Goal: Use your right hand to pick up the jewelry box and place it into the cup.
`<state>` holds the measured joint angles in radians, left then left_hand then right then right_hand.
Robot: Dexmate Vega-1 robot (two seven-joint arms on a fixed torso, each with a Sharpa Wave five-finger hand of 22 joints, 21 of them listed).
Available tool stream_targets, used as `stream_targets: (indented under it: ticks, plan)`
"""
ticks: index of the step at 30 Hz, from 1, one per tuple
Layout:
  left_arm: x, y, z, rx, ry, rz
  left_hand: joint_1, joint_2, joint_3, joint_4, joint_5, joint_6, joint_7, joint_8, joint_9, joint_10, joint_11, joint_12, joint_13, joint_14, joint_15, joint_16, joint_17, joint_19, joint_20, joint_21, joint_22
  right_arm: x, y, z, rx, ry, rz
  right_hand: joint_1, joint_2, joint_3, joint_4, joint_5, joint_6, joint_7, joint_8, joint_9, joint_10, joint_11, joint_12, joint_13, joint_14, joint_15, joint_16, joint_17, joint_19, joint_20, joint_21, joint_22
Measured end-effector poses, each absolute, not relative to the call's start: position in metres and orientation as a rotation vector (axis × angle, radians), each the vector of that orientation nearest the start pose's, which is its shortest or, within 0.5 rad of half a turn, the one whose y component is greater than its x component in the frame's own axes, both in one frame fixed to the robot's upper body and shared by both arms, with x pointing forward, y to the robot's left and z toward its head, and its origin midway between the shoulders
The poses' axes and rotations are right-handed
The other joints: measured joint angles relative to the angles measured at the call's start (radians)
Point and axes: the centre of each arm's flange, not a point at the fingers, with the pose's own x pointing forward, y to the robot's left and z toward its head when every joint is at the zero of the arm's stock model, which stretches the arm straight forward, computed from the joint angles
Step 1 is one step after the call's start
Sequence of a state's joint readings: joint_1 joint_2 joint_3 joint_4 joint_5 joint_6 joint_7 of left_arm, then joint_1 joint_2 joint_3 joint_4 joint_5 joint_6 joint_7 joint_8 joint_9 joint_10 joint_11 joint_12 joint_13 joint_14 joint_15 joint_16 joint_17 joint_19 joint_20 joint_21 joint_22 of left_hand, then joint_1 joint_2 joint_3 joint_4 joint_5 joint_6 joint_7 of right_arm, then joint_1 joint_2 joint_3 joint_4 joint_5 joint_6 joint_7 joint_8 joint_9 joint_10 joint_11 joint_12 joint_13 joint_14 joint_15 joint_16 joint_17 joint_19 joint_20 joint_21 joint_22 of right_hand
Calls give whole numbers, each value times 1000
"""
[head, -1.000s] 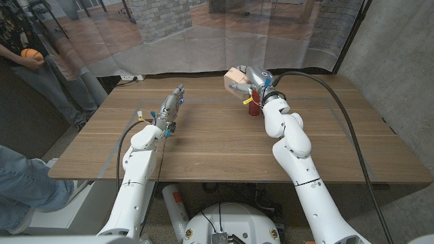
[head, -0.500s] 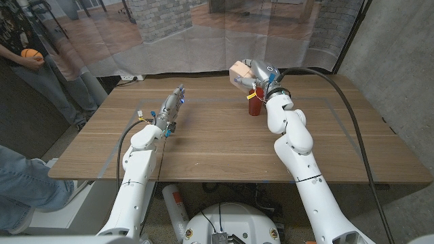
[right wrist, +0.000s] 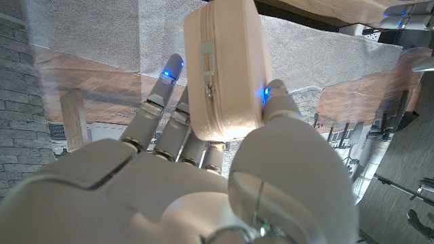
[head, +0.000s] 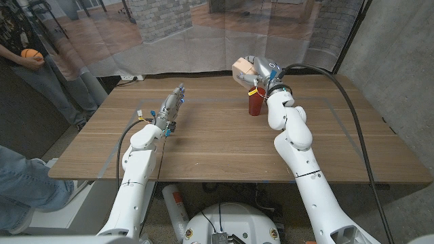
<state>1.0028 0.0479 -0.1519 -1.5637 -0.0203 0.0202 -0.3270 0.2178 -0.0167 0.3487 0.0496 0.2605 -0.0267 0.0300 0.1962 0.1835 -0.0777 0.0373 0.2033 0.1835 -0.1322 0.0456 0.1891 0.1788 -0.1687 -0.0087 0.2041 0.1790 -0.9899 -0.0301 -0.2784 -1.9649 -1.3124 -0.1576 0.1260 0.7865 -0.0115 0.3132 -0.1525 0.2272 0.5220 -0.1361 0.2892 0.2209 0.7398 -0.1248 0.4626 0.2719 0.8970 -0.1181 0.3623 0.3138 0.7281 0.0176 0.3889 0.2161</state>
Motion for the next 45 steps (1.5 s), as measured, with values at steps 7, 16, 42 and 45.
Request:
stream_targets:
  ticks: [7,16,42,45]
  plan:
    - [620,285,-33,72,-538,-159,5,5,0,0,0,0,0,0,0,0,0,0,0,0,0,0,0,0,0,0,0,525,-124,101,-1252,-783,-388,2,-2,0,0,-1,0,0,-3,0,0,0,0,0,3,-3,0,0,0,0,0,0]
    - [618,286,-33,74,-537,-153,5,5,0,0,0,0,0,0,0,0,0,0,0,0,0,0,0,0,0,0,0,531,-130,105,-1244,-752,-376,2,-2,-4,4,-1,3,-3,-3,0,0,0,0,-1,5,-5,0,5,0,0,0,0]
    - [616,283,-35,76,-535,-139,5,5,0,0,-5,0,0,0,0,0,0,0,0,0,0,0,0,0,0,0,0,549,-150,110,-1200,-662,-332,1,-1,-4,4,-6,9,2,0,0,16,5,0,0,16,-9,-4,1,11,-11,8,0]
    - [616,283,-35,76,-535,-138,5,5,0,0,-5,0,0,0,0,0,0,0,0,0,0,0,0,0,0,0,0,552,-151,110,-1204,-652,-331,1,-1,-4,4,-6,9,2,0,0,16,5,0,0,16,-9,-4,0,14,-14,8,0]
